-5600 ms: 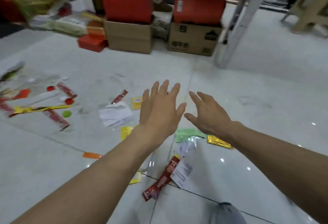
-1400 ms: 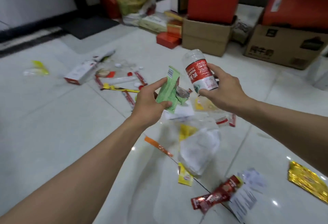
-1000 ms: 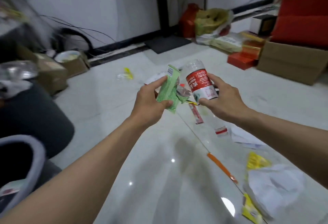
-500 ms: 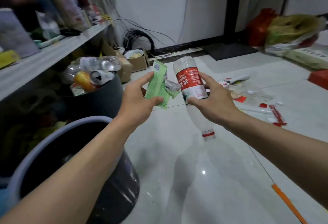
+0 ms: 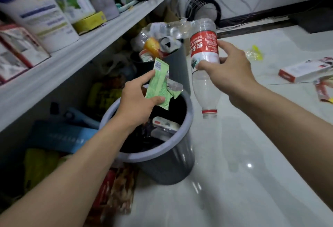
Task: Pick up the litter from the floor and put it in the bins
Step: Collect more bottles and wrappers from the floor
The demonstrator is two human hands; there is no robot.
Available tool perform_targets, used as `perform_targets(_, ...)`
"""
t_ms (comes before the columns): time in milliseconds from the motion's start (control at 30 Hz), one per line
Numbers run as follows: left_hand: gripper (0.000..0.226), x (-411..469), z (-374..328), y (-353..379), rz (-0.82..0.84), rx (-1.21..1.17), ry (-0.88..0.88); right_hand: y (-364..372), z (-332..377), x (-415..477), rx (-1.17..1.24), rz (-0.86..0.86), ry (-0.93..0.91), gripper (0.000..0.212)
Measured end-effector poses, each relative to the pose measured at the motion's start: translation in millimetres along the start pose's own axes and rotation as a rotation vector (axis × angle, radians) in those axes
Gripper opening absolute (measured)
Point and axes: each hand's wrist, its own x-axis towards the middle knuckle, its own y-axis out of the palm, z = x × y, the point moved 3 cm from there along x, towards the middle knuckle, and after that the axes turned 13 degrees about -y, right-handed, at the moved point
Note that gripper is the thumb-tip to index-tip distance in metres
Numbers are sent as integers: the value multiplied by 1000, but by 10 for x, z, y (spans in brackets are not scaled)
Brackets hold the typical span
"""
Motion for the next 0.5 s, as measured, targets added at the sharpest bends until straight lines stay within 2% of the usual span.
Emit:
perform_targets(233, 75, -199, 440, -285, -45, 106, -133, 378, 106, -179, 97, 87, 24, 69)
perform_targets(400, 69, -255, 614, -289, -28, 99, -178, 521, 143, -231, 141, 107, 21, 55)
perform_targets(500, 61, -258, 669, -273, -42, 95, -176, 596, 138, -262, 158, 129, 6, 62)
